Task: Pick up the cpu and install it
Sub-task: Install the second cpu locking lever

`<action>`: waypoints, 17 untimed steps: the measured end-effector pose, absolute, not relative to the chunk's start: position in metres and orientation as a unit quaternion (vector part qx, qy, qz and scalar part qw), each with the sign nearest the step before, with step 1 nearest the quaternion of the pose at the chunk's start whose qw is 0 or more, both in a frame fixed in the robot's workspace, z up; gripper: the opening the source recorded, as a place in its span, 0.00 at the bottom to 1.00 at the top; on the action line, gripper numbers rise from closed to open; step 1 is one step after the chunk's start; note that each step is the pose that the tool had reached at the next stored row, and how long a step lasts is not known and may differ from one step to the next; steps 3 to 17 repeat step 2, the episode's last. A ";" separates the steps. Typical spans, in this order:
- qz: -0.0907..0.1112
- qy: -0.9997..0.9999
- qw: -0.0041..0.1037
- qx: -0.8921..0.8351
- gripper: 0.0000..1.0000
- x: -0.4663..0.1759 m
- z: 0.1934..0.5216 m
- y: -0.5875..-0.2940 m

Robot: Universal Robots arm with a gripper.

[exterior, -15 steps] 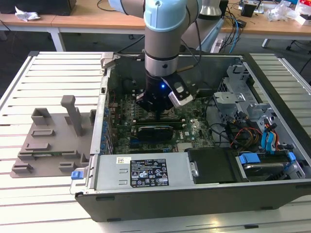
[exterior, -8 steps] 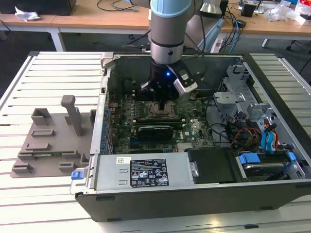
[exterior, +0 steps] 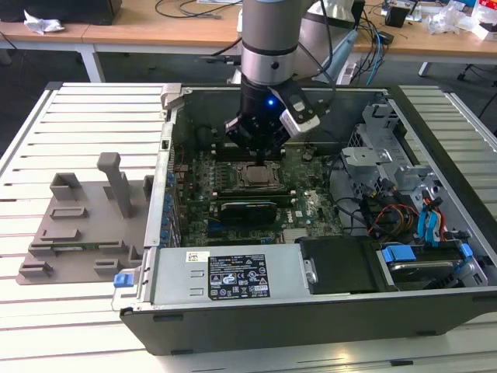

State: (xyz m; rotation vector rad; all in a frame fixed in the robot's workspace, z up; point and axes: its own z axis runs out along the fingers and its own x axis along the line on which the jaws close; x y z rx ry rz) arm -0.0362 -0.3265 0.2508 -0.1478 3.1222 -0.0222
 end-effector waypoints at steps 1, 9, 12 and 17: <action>-0.007 0.999 0.008 -0.047 0.11 -0.036 0.251 -0.326; -0.007 0.999 0.008 -0.047 0.11 -0.036 0.251 -0.326; -0.007 0.999 0.008 -0.047 0.11 -0.036 0.251 -0.326; -0.007 0.999 0.008 -0.047 0.11 -0.036 0.251 -0.326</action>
